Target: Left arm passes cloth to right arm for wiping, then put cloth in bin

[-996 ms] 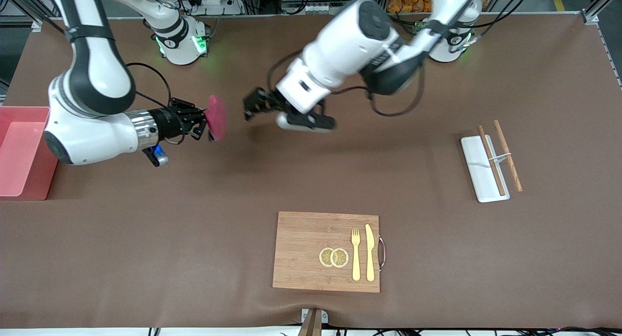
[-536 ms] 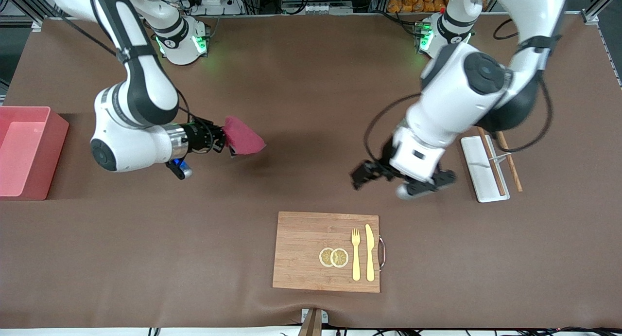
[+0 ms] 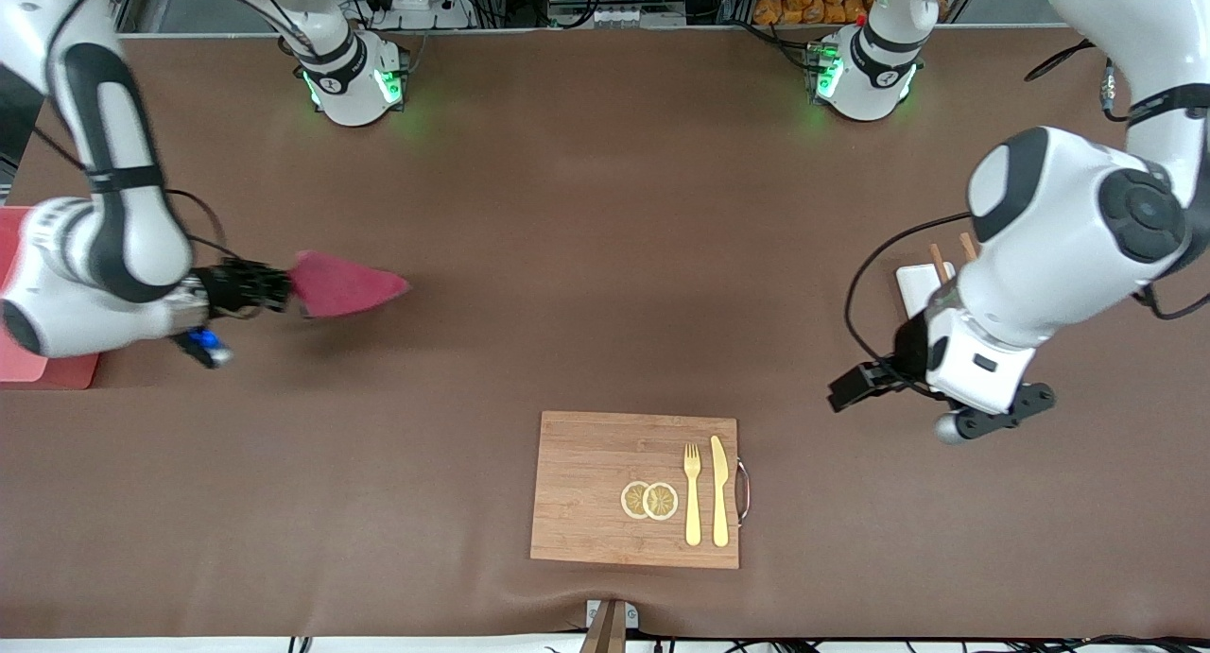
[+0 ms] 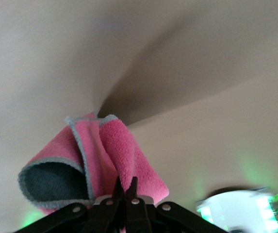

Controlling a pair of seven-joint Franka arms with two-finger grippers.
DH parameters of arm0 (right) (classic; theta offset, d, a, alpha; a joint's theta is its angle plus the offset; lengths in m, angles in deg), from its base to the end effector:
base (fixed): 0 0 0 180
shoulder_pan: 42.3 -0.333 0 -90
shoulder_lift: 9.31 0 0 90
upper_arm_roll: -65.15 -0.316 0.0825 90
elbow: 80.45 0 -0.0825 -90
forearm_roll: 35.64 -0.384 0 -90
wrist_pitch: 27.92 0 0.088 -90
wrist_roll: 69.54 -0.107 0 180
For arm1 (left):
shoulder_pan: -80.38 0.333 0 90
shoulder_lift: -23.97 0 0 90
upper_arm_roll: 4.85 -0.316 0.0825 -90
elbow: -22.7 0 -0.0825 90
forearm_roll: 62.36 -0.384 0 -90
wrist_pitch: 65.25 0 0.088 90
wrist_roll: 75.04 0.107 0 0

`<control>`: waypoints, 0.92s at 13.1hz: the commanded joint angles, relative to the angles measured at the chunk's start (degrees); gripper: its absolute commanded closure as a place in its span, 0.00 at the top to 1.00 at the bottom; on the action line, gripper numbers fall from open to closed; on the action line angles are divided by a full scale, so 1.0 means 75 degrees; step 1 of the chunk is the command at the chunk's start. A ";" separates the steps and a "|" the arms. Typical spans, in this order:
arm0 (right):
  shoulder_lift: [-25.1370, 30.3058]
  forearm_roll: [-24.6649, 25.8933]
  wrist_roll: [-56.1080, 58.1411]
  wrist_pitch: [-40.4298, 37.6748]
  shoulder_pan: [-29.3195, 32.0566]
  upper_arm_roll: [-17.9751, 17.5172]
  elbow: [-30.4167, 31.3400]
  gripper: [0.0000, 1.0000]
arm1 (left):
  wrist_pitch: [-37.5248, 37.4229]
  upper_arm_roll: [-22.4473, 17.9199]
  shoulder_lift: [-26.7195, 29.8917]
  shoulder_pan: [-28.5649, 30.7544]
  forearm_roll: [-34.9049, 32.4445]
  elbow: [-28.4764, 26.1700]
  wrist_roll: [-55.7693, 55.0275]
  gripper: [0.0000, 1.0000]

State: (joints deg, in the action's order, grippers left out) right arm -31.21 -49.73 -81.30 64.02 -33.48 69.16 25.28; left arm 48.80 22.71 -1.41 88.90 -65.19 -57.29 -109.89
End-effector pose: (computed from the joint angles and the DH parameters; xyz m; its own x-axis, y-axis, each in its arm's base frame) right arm 0.5518 -0.0980 0.2904 0.6984 -0.3824 -0.6050 -0.5096 -0.8592 -0.0452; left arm 0.6793 -0.1664 0.4961 0.9437 0.3224 0.0736 0.2977 -0.9252 0.2351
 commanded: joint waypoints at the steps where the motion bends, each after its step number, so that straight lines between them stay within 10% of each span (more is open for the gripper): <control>1: 0.0084 0.1147 0.1235 -0.0351 0.0965 -0.0184 -0.0490 0.00 | -0.0942 0.0087 0.0547 0.0561 -0.0150 -0.0139 0.0660 1.00; 7: -0.0267 0.2276 0.2600 0.0071 0.1743 -0.0184 -0.0984 0.00 | -0.2327 -0.0087 0.1507 0.1267 -0.0150 -0.0186 0.2054 1.00; 12: -0.0338 0.2159 0.2506 0.0047 0.1590 -0.0207 -0.0949 0.00 | -0.2715 -0.2148 0.2656 -0.0419 -0.0115 -0.0877 0.3026 1.00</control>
State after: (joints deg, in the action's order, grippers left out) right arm -32.88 -34.19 -62.14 65.00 -21.25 67.99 19.26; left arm 28.62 10.66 14.17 88.85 -65.25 -59.90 -90.72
